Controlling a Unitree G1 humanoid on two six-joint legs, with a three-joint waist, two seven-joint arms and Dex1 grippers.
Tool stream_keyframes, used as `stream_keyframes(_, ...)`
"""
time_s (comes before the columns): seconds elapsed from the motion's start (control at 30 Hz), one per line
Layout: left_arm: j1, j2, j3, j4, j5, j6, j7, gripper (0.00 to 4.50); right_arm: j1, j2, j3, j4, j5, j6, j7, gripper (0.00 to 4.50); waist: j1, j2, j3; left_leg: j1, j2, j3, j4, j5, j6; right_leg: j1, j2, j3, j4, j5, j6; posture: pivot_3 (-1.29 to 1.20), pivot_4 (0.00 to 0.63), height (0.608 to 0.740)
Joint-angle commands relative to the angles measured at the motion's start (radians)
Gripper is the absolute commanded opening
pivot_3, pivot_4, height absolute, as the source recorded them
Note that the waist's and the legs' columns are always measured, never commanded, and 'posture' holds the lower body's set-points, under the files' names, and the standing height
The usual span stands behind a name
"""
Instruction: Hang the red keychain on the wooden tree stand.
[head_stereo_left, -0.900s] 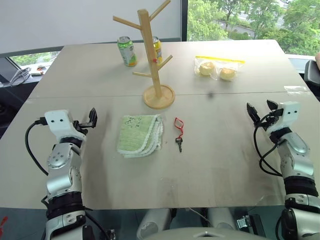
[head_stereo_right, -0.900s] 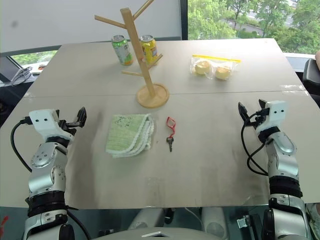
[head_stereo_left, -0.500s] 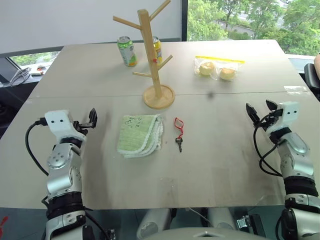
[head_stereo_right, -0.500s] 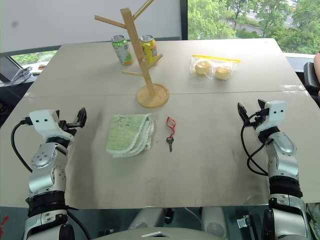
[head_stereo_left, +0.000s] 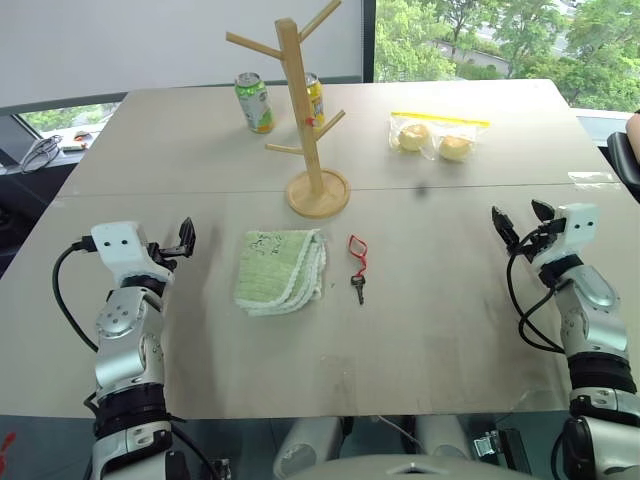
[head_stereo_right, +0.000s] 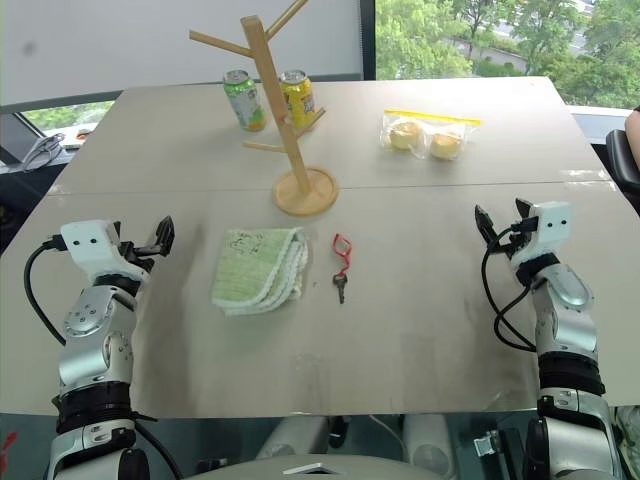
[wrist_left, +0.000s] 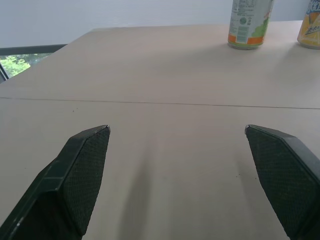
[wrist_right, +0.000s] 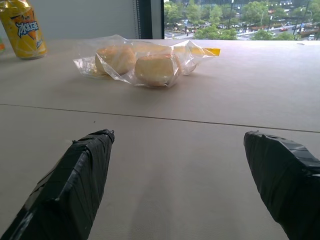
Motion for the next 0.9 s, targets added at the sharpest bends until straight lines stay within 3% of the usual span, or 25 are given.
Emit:
stream_keyframes(0.03, -0.013, 0.007, 0.011, -0.029, -0.005, -0.012, 0.000, 4.50, 0.000, -0.011, -0.011, -0.021, 0.009, -0.041, 0.028, 4.44, 0.000, 0.000, 0.000, 0.000, 0.000, 0.000, 0.000, 0.000, 0.000, 0.000, 0.000, 0.000, 0.000, 0.000, 0.000, 0.00, 0.150, 0.740)
stream_keyframes(0.13, -0.014, 0.011, 0.000, -0.038, -0.015, 0.009, -0.021, 4.50, 0.071, -0.049, 0.045, -0.167, 0.056, -0.019, 0.198, 4.44, 0.002, 0.000, 0.000, 0.000, 0.000, 0.000, 0.000, 0.000, 0.000, 0.000, 0.000, 0.000, 0.000, 0.000, 0.000, 0.00, 0.150, 0.740)
stream_keyframes(0.27, -0.023, 0.019, -0.021, -0.043, -0.026, 0.040, -0.061, 4.50, 0.272, -0.185, 0.154, -0.401, 0.124, 0.010, 0.514, 4.44, 0.004, 0.000, 0.000, -0.001, 0.000, -0.001, 0.000, 0.000, 0.000, 0.000, 0.000, -0.001, -0.001, 0.000, 0.000, 0.00, 0.150, 0.740)
stream_keyframes(0.47, -0.019, 0.010, -0.060, -0.124, -0.077, 0.144, -0.121, 4.50, 0.365, -0.229, 0.176, -0.422, 0.167, -0.135, 0.750, 4.44, -0.006, -0.005, -0.001, 0.000, 0.001, 0.001, 0.001, -0.003, -0.004, 0.001, -0.001, 0.000, -0.001, -0.001, 0.006, 0.00, 0.150, 0.740)
stream_keyframes(0.73, 0.092, 0.034, -0.108, -0.414, -0.260, 0.448, -0.211, 4.50, 0.344, -0.171, 0.196, -0.356, 0.175, -0.216, 0.822, 4.44, -0.015, -0.007, -0.002, 0.000, 0.002, 0.002, 0.001, -0.003, -0.004, 0.000, -0.001, 0.001, -0.002, 0.000, 0.006, 0.00, 0.150, 0.740)
stream_keyframes(0.9, 0.165, 0.053, -0.045, -0.575, -0.479, 0.675, -0.201, 4.50, 0.333, -0.166, 0.208, -0.308, 0.155, -0.248, 0.847, 4.44, -0.014, -0.007, -0.002, 0.000, 0.003, 0.001, 0.000, -0.003, -0.005, 0.000, 0.000, 0.006, -0.001, -0.001, 0.005, 0.00, 0.150, 0.740)
